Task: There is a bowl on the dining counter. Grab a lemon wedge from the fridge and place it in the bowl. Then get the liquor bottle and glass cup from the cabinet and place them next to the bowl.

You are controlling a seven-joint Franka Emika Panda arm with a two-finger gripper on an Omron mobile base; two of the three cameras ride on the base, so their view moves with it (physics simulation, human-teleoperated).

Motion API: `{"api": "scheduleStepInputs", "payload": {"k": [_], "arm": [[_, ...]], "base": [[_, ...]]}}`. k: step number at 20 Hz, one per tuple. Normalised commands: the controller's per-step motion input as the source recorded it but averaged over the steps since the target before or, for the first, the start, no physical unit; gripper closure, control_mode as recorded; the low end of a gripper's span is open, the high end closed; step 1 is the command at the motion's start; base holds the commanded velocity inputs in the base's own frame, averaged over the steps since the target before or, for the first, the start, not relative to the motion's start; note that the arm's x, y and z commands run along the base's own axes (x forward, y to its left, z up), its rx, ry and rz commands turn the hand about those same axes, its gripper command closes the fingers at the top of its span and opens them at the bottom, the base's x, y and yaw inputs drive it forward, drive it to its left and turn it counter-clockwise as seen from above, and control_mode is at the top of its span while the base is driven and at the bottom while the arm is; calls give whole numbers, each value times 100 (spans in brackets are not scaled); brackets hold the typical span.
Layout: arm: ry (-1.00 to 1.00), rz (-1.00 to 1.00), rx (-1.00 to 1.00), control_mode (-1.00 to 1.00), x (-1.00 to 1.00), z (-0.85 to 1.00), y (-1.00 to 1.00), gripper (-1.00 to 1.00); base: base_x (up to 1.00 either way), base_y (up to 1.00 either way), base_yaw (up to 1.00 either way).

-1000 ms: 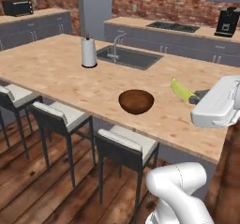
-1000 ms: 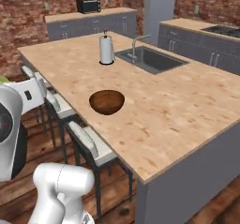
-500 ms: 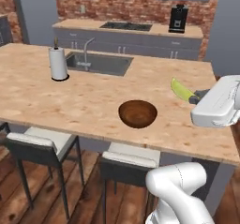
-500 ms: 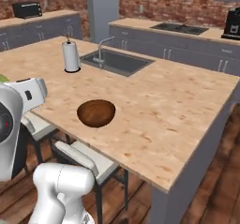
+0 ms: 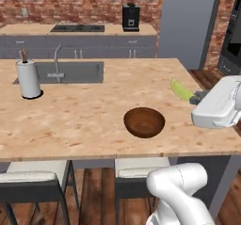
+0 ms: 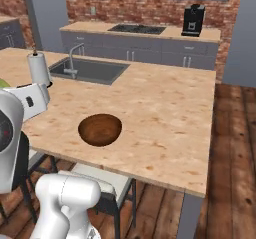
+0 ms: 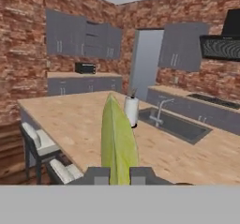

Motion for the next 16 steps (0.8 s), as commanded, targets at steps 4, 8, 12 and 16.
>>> {"api": "scheduleStepInputs", "payload": {"k": [4,8,12,16], "arm": [[0,0,0,100,0,0,0,100],[8,-23,2,-100,33,-10,2,100],[29,-40,4,-100,68,-18,0,100],[38,-30,3,-100,61,-32,0,100]], "base": [[49,32,-52],[27,6,-24],[0,0,0],[0,0,0]]}}
